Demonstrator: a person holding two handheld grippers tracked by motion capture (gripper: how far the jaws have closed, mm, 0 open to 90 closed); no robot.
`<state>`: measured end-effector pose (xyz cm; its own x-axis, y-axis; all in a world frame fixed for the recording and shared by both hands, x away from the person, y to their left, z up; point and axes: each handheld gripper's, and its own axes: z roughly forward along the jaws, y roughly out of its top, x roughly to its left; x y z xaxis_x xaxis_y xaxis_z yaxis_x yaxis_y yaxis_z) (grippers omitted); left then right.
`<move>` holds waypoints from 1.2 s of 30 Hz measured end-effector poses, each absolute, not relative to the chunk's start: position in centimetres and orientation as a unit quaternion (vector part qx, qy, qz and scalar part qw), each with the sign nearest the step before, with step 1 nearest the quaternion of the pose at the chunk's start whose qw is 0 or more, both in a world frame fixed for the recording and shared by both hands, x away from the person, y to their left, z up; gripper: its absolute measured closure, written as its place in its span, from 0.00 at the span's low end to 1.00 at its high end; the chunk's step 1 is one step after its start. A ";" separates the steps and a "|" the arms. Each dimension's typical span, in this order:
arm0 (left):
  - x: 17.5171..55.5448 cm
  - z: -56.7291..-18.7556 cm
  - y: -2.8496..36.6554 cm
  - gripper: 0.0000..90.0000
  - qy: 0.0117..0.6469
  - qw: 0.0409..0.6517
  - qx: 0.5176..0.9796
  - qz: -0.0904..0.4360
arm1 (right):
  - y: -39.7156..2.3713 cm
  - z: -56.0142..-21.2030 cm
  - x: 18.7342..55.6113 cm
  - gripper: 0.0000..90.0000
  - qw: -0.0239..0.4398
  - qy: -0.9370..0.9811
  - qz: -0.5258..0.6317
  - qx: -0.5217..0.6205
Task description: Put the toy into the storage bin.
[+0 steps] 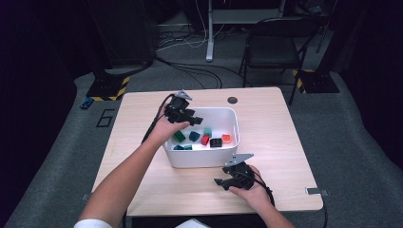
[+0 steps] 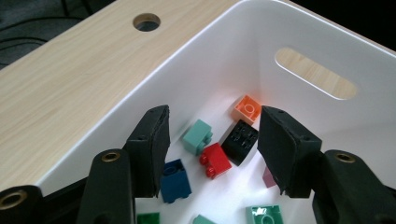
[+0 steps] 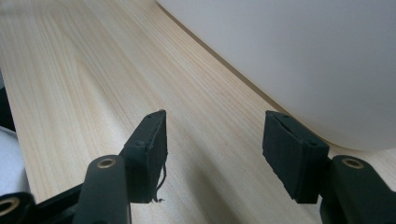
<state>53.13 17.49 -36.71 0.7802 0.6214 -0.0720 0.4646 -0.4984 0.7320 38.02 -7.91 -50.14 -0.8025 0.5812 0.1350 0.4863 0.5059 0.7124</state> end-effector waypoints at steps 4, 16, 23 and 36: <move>52.8 -35.6 19.2 0.48 0.325 0.394 0.853 0.109 | -7.9 -50.2 38.0 0.44 0.063 0.867 0.388 0.307; 51.2 -33.8 23.0 0.48 0.337 0.402 0.843 0.118 | -7.8 -50.2 37.9 0.44 0.062 0.865 0.387 0.312; 49.7 -33.6 24.9 0.47 0.338 0.407 0.841 0.115 | -7.8 -50.1 37.9 0.44 0.063 0.865 0.386 0.313; 46.0 -34.2 28.0 0.46 0.338 0.417 0.836 0.115 | -8.0 -50.1 38.0 0.44 0.066 0.864 0.389 0.314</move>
